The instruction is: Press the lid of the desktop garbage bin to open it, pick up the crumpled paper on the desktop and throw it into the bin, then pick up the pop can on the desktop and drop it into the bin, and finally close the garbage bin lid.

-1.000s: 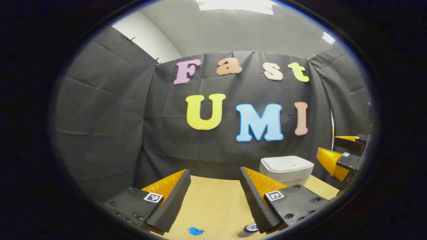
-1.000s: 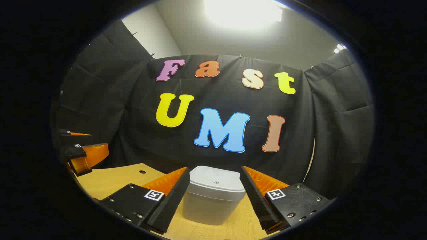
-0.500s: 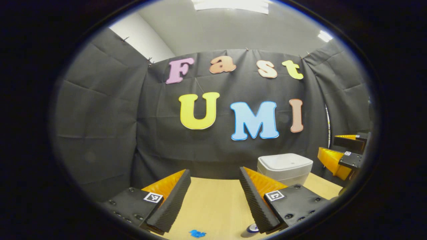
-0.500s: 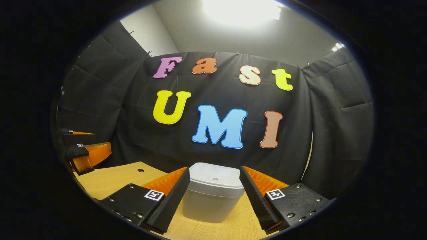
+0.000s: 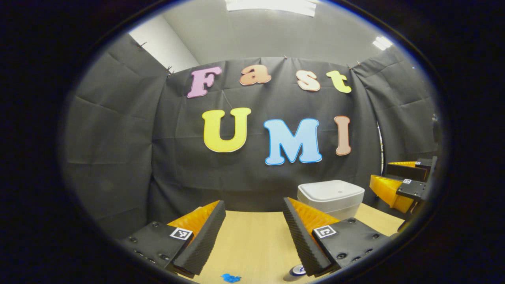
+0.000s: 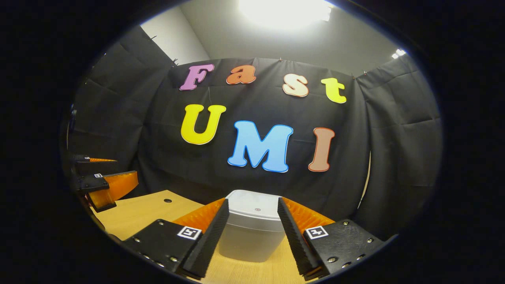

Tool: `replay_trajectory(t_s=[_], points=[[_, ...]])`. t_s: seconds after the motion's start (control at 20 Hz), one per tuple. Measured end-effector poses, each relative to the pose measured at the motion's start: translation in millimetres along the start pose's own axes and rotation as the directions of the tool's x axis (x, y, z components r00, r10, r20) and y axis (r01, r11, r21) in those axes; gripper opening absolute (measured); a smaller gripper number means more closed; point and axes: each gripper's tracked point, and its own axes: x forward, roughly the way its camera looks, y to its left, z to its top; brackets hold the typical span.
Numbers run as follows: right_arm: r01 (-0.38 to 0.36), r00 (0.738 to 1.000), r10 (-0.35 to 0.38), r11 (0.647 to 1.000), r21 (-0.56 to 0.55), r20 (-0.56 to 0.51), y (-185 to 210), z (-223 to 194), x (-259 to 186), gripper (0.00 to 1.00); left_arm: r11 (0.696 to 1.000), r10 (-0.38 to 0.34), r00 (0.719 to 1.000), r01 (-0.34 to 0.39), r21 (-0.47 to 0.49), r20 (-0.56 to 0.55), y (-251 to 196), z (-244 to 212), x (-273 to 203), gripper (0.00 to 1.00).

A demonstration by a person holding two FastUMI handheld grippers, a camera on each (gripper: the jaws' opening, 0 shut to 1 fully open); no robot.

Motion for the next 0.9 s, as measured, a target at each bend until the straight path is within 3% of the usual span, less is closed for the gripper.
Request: replay_trajectory(t_s=[0.15, 0.3, 0.45, 0.5, 0.55, 0.6, 0.75, 0.8, 0.9], points=[[0.001, 1.000, 0.000, 1.000, 0.019, -0.022, 1.2, -8.2, 9.9, 0.72, 1.000, 0.006, 1.000, -0.006, 0.000, -0.001, 2.6, -1.4, 3.9, 0.96], [0.014, 0.999, -0.011, 0.998, 0.060, -0.050, -2.7, -15.9, 22.5, 0.37, 1.000, 0.014, 1.000, -0.014, -0.005, -0.007, 4.1, -6.0, 9.0, 0.96], [-0.005, 0.995, 0.017, 0.994, 0.112, -0.101, -0.3, -28.9, 37.9, 0.31, 1.000, 0.020, 1.000, -0.020, -0.010, -0.013, 5.1, -11.2, 15.9, 0.96], [0.031, 0.993, -0.016, 0.991, 0.129, -0.119, -7.9, -31.7, 45.2, 0.16, 1.000, 0.022, 1.000, -0.022, -0.008, -0.016, 6.6, -12.4, 18.5, 0.96], [0.023, 0.992, -0.004, 0.988, 0.152, -0.124, -8.4, -35.0, 49.7, 0.01, 1.000, 0.026, 0.999, -0.026, -0.002, -0.018, 7.6, -14.1, 22.4, 0.95], [0.028, 0.991, -0.005, 0.985, 0.168, -0.137, -8.8, -40.2, 56.2, 0.07, 1.000, 0.029, 0.999, -0.029, -0.001, -0.020, 8.1, -15.1, 25.0, 0.96], [0.043, 0.986, -0.010, 0.981, 0.191, -0.168, -14.7, -48.6, 76.1, 0.07, 1.000, 0.029, 0.999, -0.029, -0.003, -0.033, 7.8, -21.1, 33.4, 0.96], [0.046, 0.986, -0.012, 0.979, 0.200, -0.169, -16.3, -52.5, 82.6, 0.01, 1.000, 0.031, 0.999, -0.031, -0.001, -0.036, 8.9, -23.7, 34.7, 0.95], [0.055, 0.983, -0.017, 0.977, 0.206, -0.181, -17.4, -57.1, 92.1, 0.00, 0.999, 0.035, 0.998, -0.035, -0.004, -0.042, 10.5, -25.7, 37.6, 0.95]])
